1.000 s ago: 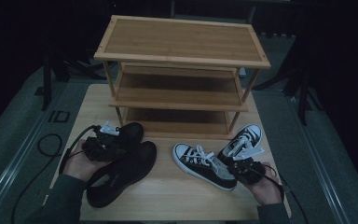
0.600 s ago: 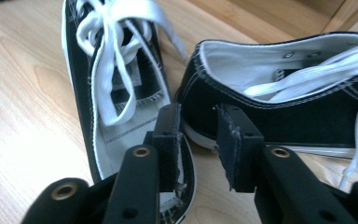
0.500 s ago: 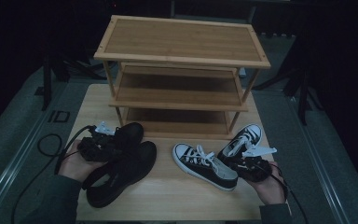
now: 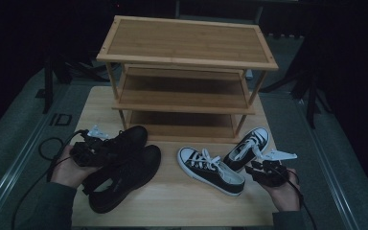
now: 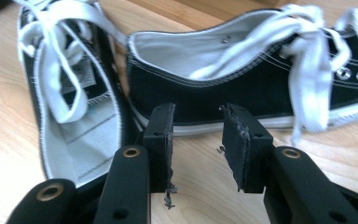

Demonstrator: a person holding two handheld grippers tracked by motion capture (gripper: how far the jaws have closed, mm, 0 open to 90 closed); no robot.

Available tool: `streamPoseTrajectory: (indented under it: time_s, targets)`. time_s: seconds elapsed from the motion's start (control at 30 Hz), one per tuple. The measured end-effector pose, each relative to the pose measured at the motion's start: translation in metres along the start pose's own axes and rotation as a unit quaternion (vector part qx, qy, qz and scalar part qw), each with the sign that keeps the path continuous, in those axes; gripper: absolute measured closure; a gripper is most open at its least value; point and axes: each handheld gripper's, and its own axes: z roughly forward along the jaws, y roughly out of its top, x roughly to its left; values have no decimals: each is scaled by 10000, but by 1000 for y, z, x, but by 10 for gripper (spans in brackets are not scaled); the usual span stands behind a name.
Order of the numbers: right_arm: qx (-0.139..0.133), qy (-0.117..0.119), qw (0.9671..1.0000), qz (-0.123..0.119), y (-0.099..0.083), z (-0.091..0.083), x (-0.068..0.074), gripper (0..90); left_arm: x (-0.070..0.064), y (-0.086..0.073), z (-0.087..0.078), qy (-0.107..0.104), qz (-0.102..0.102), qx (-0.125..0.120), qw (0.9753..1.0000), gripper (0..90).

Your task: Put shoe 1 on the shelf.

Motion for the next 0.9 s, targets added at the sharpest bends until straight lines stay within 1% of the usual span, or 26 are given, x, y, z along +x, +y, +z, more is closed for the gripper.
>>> streamPoseTrajectory:
  time_s: [0.27, 0.5, 0.6, 0.67, 0.73, 0.77, 0.8, 0.83, 0.9]
  targets:
    - [-13, -84, 9998, 204, -13, 1, -9, 629, 6, -6, -2, 86, -107, 33, 9999, 598]
    - [29, -121, 9996, 247, -20, 3, -11, 629, 9, -8, 0, 130, -135, 95, 9998, 599]
    - [30, -116, 9996, 263, -22, 4, -11, 625, 9, -7, 4, 144, -102, 180, 9997, 609]
    - [52, -113, 9996, 257, -23, 4, -10, 625, 9, -6, 8, 194, -80, 264, 9994, 613]
    - [51, -109, 9996, 246, -24, 5, -10, 625, 10, -5, 14, 296, -59, 361, 9989, 618]
    - [53, -103, 9996, 256, -25, 5, -10, 625, 11, -4, 16, 300, -46, 387, 9988, 621]
    - [55, -103, 9996, 252, -25, 5, -10, 626, 11, -4, 19, 296, -35, 418, 9987, 642]
    - [51, -102, 9996, 247, -26, 5, -10, 625, 11, -5, 20, 285, 18, 477, 9985, 671]
    - [53, -107, 9996, 262, -27, 6, -11, 626, 11, -5, 21, 170, 100, 473, 9987, 816]
